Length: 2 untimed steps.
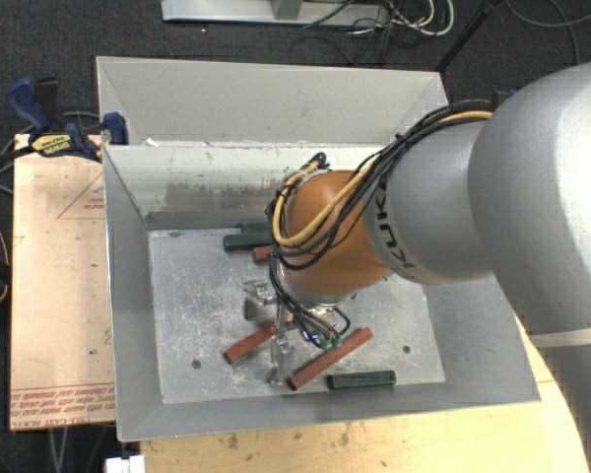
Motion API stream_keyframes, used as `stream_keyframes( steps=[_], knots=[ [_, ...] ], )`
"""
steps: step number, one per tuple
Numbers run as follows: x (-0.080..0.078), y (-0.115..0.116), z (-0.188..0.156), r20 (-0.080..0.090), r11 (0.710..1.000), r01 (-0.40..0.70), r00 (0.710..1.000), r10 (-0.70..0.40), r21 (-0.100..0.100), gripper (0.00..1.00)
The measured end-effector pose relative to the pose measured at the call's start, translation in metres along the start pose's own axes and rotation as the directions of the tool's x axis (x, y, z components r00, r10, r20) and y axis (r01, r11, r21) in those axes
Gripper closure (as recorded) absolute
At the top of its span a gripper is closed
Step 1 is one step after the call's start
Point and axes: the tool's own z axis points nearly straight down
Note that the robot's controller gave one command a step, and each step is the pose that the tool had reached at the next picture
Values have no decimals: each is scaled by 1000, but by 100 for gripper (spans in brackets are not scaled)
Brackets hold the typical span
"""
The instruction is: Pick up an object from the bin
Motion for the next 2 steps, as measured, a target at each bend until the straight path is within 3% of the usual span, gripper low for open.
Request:
stream_keyframes(
  steps=[1, 2],
  knots=[
    [-3, 0, 15, 2, 998, 55, 998, -55, 0, 100],
    [-3, 0, 14, 2, 998, 62, 998, -62, 0, 100]
  ],
)
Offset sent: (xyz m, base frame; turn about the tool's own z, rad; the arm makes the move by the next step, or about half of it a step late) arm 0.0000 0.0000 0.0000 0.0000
